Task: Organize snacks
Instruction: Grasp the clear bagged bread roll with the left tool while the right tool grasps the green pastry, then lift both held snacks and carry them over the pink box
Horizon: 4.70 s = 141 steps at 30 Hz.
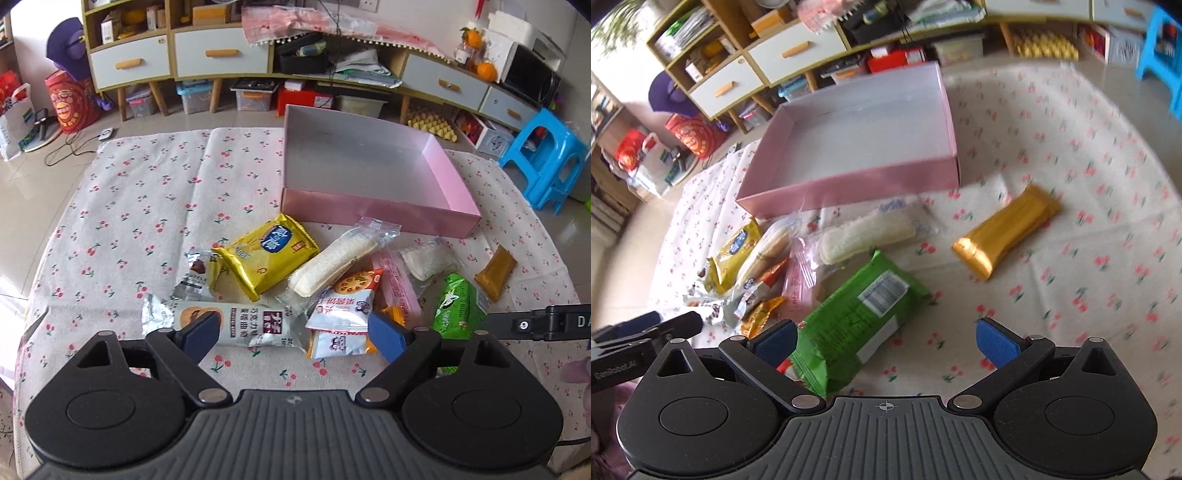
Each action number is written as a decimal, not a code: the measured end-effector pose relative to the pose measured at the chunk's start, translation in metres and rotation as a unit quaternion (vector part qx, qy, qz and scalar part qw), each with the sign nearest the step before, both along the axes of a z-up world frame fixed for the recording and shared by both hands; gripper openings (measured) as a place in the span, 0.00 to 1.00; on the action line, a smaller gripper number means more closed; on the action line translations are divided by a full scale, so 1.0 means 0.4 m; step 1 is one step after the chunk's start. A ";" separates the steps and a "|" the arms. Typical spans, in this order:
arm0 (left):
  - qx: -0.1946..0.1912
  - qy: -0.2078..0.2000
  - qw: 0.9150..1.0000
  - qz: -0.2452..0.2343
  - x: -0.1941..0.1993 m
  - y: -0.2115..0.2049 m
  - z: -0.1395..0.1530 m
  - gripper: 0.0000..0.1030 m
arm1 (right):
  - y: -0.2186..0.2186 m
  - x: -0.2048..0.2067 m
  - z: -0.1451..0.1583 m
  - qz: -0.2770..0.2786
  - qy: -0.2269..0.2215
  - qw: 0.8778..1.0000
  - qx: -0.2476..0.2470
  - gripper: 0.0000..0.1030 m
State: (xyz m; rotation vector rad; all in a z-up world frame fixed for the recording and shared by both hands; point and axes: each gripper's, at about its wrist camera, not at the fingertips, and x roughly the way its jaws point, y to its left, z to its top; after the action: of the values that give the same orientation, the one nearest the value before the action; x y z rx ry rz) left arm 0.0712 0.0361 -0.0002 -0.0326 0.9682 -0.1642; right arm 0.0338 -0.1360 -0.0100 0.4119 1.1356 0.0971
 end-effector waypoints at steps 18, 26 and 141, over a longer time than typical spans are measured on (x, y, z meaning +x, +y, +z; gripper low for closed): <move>0.025 -0.022 0.994 -0.101 0.112 -0.082 -0.056 0.39 | 0.018 0.066 -0.048 -0.045 0.039 0.997 0.051 0.92; 0.050 -0.022 0.994 -0.099 0.135 -0.094 -0.073 0.38 | 0.040 0.070 -0.063 -0.037 0.048 0.997 0.040 0.88; -0.150 0.000 0.988 0.040 0.093 0.067 0.038 0.18 | -0.064 0.106 0.080 -0.094 -0.053 0.991 0.084 0.44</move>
State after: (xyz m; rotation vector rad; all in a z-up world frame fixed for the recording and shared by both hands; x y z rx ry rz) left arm 0.1084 0.0630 0.0150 -0.3471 0.9332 -0.2343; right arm 0.0764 -0.1615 0.0219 0.6553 0.9819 0.0495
